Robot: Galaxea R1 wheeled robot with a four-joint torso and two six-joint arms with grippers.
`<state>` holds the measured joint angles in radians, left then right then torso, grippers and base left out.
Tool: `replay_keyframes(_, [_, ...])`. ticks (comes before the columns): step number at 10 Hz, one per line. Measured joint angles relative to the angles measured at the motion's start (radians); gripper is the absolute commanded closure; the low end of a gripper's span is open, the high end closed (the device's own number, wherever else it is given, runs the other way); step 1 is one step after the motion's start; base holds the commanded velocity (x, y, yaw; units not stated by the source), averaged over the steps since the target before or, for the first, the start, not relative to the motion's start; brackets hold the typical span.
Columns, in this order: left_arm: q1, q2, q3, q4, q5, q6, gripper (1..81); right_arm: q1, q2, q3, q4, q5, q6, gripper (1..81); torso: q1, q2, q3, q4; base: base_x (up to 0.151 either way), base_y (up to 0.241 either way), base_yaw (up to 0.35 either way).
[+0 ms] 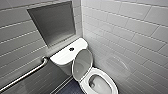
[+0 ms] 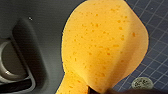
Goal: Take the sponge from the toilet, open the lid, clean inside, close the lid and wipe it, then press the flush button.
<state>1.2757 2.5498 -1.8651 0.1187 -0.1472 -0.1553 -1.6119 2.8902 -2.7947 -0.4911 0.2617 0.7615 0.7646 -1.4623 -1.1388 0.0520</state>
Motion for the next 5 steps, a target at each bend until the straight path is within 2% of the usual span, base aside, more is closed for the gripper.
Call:
replay_keyframes(2, [-0.077, -0.061, 0.056, 0.000, 0.022, -0.056, 1.0, 0.025, -0.005, 0.046, 0.155, -0.064, -0.172, 81.1, 0.000, 0.000, 0.000, 0.000, 0.000, 0.000, 0.000])
replay_keyframes(3, [-0.114, -0.085, 0.086, -0.001, 0.028, -0.084, 1.0, 0.026, -0.001, 0.081, 0.240, -0.071, -0.277, 81.1, 0.000, 0.000, 0.000, 0.000, 0.000, 0.000, 0.000])
replay_keyframes(4, [-0.147, -0.100, 0.113, -0.001, 0.030, -0.109, 1.0, 0.026, 0.003, 0.101, 0.299, -0.079, -0.358, 81.1, 0.000, 0.000, 0.000, 0.000, 0.000, 0.000, 0.000])
replay_keyframes(5, [-0.176, -0.101, 0.126, -0.001, 0.037, -0.134, 1.0, 0.035, 0.001, 0.112, 0.370, -0.112, -0.411, 81.1, 0.000, 0.000, 0.000, 0.000, 0.000, 0.000, 0.000])
